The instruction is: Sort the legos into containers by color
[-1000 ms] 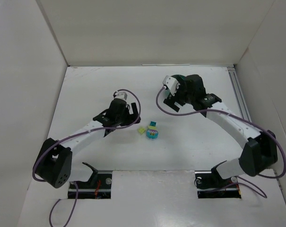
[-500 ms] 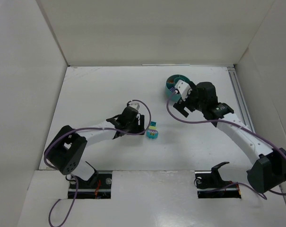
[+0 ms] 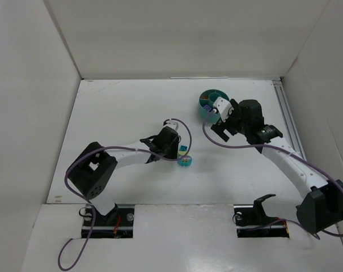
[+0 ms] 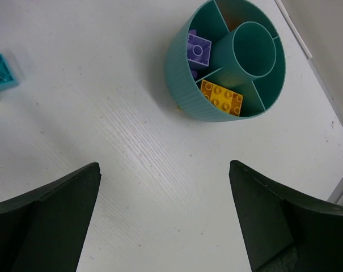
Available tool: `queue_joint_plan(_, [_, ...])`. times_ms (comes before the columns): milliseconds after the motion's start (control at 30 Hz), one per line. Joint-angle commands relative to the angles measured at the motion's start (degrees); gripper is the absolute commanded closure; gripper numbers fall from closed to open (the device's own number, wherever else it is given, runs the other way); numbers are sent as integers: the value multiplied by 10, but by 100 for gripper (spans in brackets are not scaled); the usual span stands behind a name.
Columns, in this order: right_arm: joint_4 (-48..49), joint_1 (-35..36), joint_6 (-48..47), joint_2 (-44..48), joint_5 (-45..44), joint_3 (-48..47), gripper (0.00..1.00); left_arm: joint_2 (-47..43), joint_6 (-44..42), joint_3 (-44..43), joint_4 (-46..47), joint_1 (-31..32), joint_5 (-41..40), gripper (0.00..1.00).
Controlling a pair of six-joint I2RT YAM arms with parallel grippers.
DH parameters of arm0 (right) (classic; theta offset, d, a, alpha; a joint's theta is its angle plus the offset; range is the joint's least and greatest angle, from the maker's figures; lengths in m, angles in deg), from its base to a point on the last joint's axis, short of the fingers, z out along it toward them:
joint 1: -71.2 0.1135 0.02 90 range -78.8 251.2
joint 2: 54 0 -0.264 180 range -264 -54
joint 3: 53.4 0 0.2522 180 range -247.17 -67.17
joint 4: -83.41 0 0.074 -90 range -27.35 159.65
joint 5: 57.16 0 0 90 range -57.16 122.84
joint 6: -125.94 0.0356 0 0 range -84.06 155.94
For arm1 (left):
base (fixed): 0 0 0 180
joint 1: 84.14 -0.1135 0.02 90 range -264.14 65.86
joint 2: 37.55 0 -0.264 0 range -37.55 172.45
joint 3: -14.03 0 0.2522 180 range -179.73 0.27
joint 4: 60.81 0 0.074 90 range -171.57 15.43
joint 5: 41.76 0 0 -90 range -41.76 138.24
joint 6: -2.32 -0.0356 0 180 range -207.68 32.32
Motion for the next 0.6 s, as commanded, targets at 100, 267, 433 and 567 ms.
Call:
queue_joint_plan(100, [9, -14, 2, 22, 19, -1, 0, 10, 4, -9, -55, 16, -26, 72])
queue_joint_plan(267, [14, -14, 2, 28, 24, 4, 0, 4, 29, -9, -75, 27, -45, 79])
queue_joint_plan(433, [20, -26, 12, 41, 24, 9, 0, -40, 43, -39, -105, 27, -67, 83])
queue_joint_plan(567, [48, -46, 92, 95, -52, 39, 0, -73, 34, -87, -122, 27, -92, 83])
